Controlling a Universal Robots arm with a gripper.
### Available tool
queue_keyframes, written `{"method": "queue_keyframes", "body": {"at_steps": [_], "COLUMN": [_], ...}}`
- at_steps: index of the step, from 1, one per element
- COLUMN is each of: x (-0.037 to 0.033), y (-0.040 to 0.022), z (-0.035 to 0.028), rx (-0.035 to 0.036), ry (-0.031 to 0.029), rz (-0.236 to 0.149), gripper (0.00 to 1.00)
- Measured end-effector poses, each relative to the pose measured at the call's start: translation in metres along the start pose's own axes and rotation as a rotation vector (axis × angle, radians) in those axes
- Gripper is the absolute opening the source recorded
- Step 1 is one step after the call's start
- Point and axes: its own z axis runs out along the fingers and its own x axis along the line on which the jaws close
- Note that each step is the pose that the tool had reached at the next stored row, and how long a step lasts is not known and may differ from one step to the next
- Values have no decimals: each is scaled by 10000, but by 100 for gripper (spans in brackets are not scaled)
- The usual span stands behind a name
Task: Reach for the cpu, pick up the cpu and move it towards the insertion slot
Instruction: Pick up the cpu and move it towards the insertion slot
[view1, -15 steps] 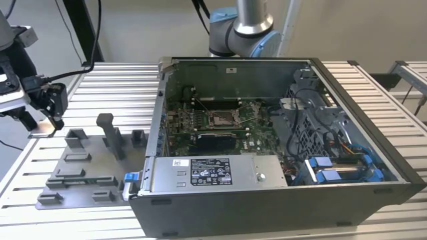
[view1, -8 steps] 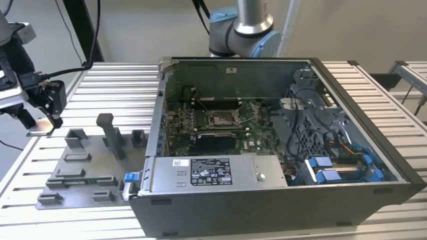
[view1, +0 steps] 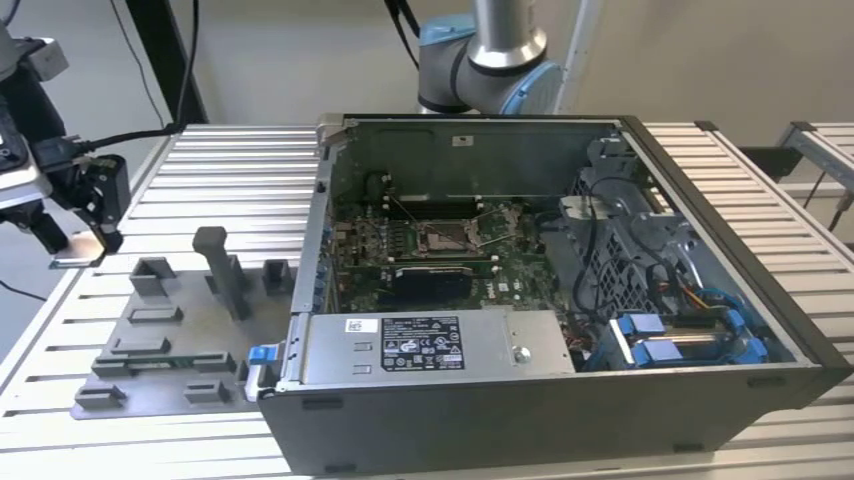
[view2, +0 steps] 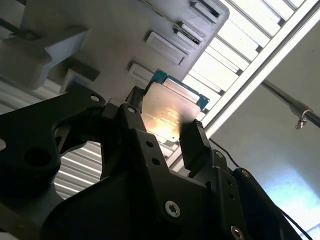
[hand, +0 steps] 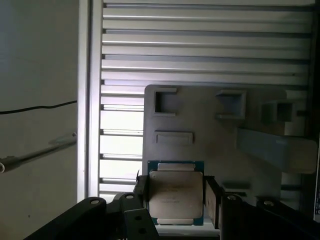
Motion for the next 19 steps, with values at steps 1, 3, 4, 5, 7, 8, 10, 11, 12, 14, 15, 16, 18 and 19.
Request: {"method": "queue_keyframes", "body": {"at_steps": [1,3,4,5,7,8,10,11,12,14,15,16,18,19], "x": [0,0,0,0,1,1,1,1,2,3,4,4,5,5], "y": [0,1,1,1,1,2,3,3,4,5,6,7,8,9], "z": [-6,-17,-22,-28,-51,-69,-109,-129,-154,-223,-255,-286,-340,-367], "rx": [1,0,0,0,1,0,-7,-22,-34,-35,-36,-36,-36,-36], "ry": [1,1,0,1,2,0,-12,-21,-24,-22,-23,-23,-23,-22], "rz": [1,1,0,0,0,1,0,-2,-2,-1,0,0,-1,-1], "gripper": [0,0,0,0,0,0,0,0,0,0,0,0,0,0]}}
